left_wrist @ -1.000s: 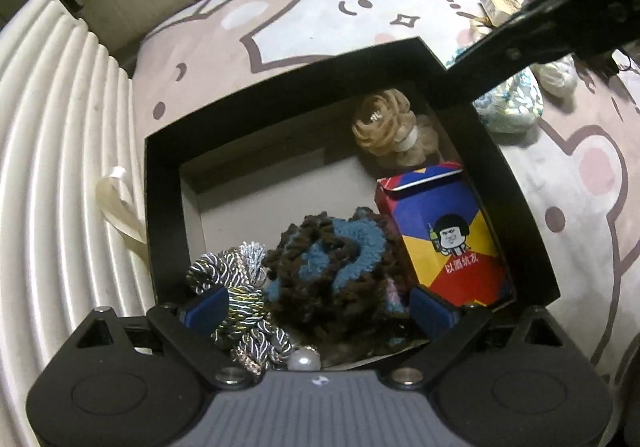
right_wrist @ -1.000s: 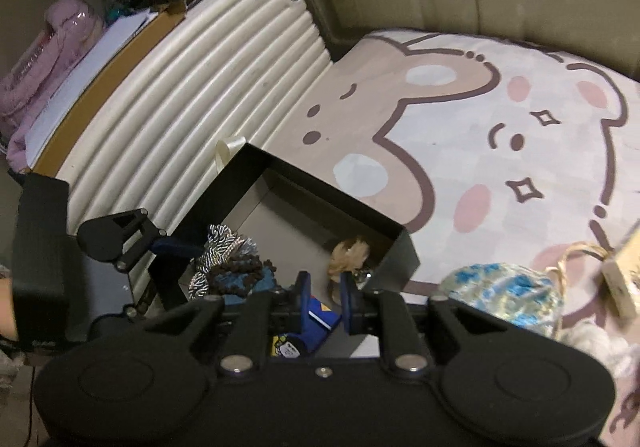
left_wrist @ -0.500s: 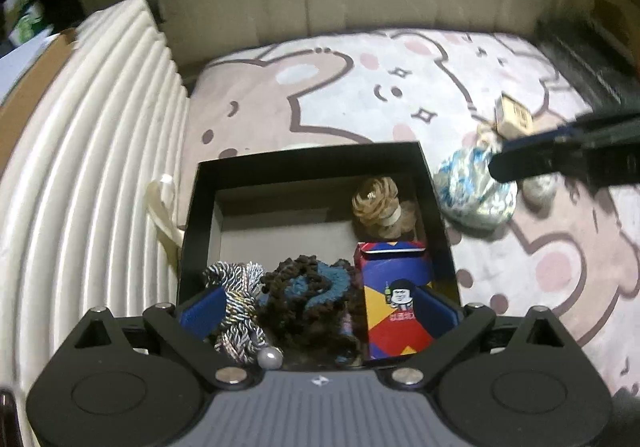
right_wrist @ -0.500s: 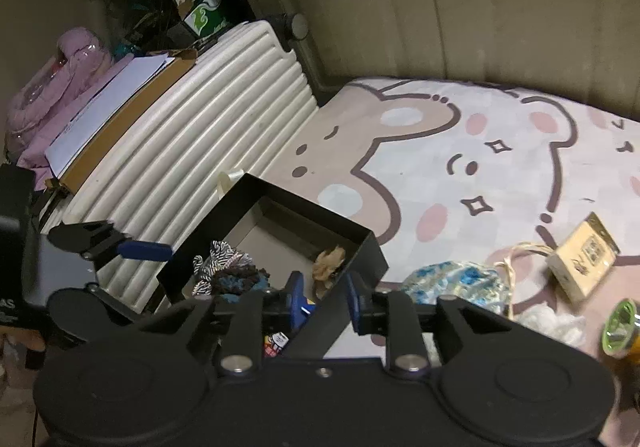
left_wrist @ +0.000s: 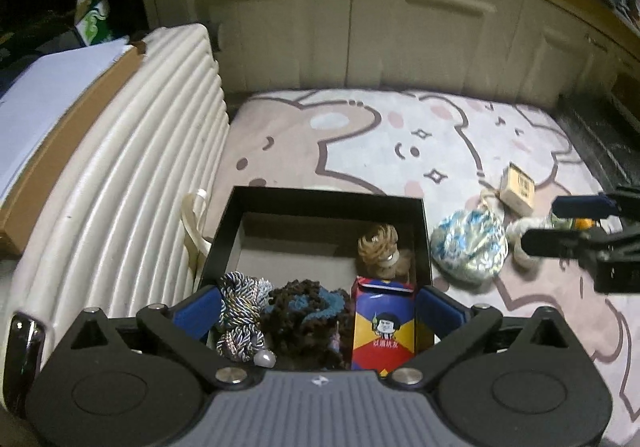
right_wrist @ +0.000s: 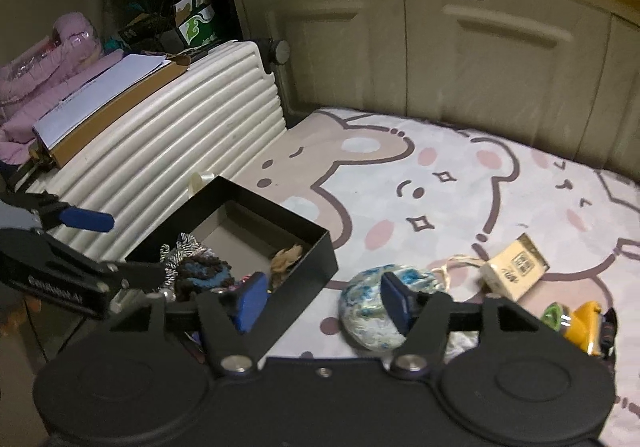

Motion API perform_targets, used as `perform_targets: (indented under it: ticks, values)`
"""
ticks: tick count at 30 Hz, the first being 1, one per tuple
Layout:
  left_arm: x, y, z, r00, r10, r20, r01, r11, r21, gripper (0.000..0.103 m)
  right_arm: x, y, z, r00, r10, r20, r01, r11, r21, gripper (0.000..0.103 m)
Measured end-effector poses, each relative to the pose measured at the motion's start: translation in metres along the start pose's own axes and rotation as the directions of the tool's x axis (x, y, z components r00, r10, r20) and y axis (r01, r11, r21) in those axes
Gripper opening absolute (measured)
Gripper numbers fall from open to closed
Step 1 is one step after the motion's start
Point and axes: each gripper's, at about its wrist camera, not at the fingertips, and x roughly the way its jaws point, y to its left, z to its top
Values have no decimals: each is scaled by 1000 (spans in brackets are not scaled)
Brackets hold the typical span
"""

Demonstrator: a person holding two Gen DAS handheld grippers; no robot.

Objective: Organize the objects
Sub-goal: 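Withdraw both tools from the black box toward the floral pouch and yarn ball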

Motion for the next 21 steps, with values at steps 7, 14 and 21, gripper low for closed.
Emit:
perform_targets:
  ticks: [7, 14, 21]
  values:
    - [-9, 2, -5, 999, -8, 33, 10, 997, -76, 103, -4, -4, -4, 1000, -14, 19, 14, 1000, -1, 86]
    - [-14, 2, -16, 998, 17, 60, -9, 991, -134, 103, -5, -9, -10, 999, -33, 21, 33, 999, -11, 100]
    - [-13, -4, -17, 998, 33, 59, -26, 993, -112, 103, -3, -13, -15, 999, -44, 18, 44, 999, -4, 103]
